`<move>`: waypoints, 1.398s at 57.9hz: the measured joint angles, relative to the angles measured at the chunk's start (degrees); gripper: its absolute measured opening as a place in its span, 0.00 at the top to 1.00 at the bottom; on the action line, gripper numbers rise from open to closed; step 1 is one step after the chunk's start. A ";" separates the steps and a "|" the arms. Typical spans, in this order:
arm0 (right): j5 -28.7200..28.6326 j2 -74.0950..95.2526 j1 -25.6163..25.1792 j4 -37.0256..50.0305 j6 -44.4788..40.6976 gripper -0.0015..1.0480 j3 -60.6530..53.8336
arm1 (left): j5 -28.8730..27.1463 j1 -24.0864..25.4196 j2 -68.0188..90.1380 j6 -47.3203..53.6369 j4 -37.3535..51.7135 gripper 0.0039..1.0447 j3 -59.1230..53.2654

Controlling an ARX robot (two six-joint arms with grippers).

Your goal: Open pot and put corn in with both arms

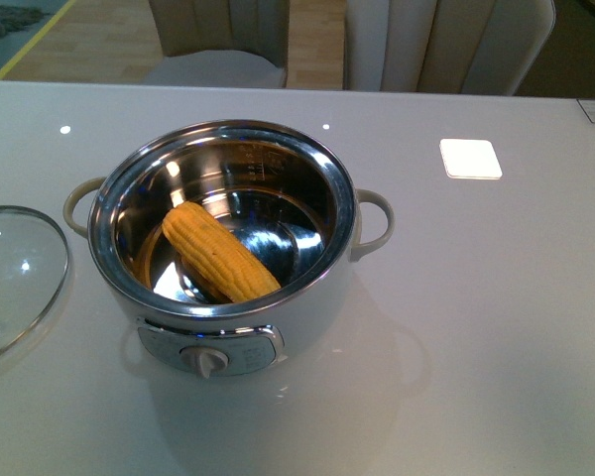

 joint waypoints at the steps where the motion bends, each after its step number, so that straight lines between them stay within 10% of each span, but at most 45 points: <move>1: 0.00 -0.11 0.00 -0.09 0.00 0.98 0.00 | 0.02 0.00 0.00 0.00 0.00 0.07 0.00; 16: 0.00 -0.33 0.00 -0.20 -0.02 0.96 0.00 | 0.00 0.00 0.00 0.00 0.00 0.07 0.00; 44: 0.00 -0.35 0.00 -0.24 0.02 0.09 0.00 | 0.00 0.00 0.00 0.00 0.00 0.07 0.00; 81: 0.00 -0.35 0.00 -0.24 0.09 0.08 0.00 | 0.02 0.00 0.00 0.00 0.00 0.07 0.00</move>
